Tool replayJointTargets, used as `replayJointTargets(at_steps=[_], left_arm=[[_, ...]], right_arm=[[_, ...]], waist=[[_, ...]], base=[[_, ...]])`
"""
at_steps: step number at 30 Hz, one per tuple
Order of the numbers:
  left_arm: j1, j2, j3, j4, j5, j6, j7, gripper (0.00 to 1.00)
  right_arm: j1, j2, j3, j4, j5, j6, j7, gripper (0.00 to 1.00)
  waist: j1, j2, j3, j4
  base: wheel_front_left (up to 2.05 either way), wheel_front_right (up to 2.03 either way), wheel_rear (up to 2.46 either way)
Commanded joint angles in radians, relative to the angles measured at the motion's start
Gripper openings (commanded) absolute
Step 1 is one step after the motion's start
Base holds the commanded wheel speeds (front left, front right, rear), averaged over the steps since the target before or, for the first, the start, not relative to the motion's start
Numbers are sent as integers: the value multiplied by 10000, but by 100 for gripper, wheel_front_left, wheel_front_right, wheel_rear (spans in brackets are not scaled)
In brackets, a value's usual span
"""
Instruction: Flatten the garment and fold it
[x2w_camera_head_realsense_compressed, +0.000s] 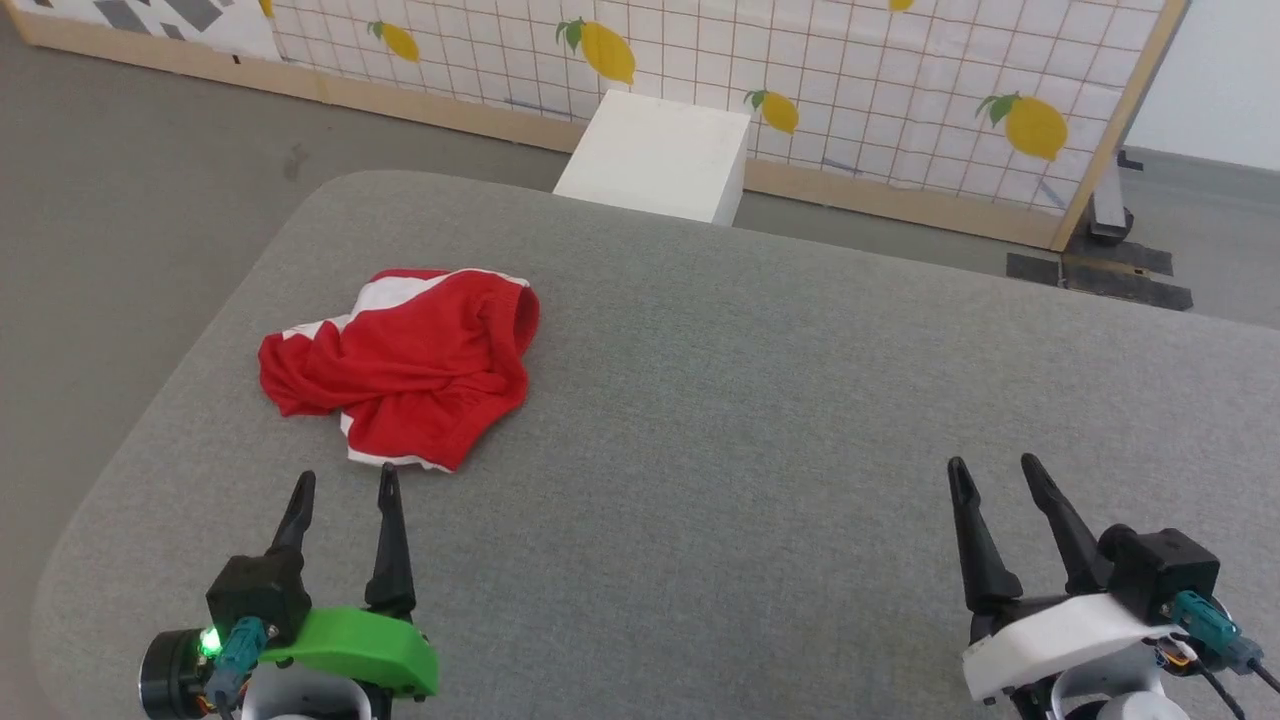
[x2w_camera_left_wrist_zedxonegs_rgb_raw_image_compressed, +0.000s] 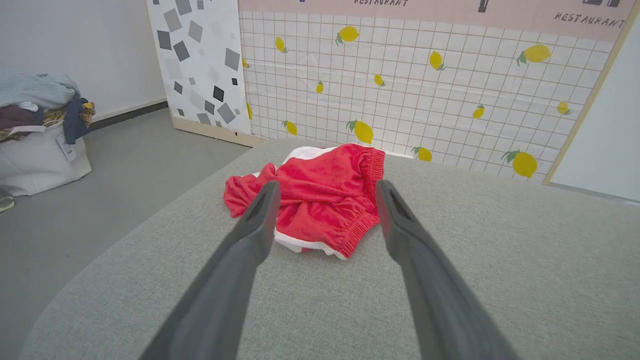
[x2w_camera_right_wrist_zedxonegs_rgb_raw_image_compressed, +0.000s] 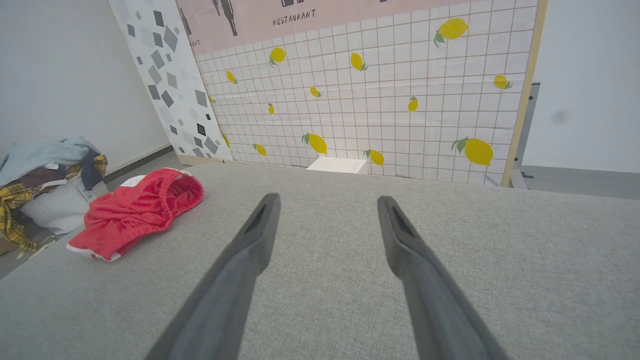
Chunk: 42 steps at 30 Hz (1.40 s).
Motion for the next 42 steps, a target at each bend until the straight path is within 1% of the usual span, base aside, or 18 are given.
replayJointTargets(at_steps=[1,11,24,26,34,39,42], left_arm=[[194,-34,20,19,-133,48,-152,100],[238,-38,18,81,-272,79,-357,100],[290,-44,-16,154,-417,146,-621,100],[346,-46,-7,186,-466,173,-730,100],[411,-49,20,240,-551,174,-893,100],[393,-51,50,281,-590,150,-998,100],[373,-51,51,285,-585,137,-998,100]], right_arm=[[166,3,20,61,167,-9,-113,100],[159,4,24,214,310,-10,-319,100],[217,4,7,443,57,-11,-584,100],[243,5,28,572,171,-12,-694,100],[279,5,76,780,371,-13,-858,100],[283,5,109,897,493,-13,-963,100],[297,5,117,916,493,-13,-964,100]], waist=[[0,0,3,84],[0,0,29,398],[0,0,6,895],[0,0,-32,1085],[0,0,-70,1358],[0,0,-66,1500],[0,0,-68,1468]], base=[[0,0,0],[0,0,0],[0,0,0],[0,0,0],[0,0,0],[0,0,0],[0,0,0]])
